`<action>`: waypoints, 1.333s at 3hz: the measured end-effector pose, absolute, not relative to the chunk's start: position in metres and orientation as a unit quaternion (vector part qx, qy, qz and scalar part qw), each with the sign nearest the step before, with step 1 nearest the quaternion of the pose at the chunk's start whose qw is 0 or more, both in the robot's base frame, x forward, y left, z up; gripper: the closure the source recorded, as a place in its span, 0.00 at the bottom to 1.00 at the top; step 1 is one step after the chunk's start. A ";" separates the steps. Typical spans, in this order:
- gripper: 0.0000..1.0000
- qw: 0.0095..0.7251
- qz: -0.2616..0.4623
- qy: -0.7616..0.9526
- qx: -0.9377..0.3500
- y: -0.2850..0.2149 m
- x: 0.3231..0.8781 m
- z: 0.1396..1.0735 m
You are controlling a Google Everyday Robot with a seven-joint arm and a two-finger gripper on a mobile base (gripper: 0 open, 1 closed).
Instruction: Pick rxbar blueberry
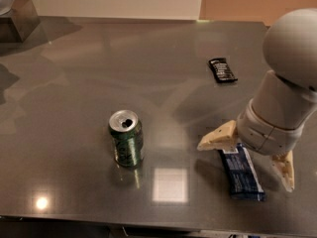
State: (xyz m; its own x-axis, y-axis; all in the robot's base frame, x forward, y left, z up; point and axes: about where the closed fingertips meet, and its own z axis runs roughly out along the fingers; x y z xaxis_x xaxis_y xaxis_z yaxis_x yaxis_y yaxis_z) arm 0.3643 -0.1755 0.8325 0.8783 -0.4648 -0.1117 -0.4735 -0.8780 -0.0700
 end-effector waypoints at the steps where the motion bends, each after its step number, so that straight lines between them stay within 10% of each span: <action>1: 0.00 0.031 0.041 0.210 -0.976 -0.177 0.362 0.821; 4: 0.62 -0.011 0.040 0.192 -0.981 -0.180 0.364 0.821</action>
Offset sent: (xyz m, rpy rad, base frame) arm -0.0030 -0.0026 -0.0182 -0.1340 0.0265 0.1341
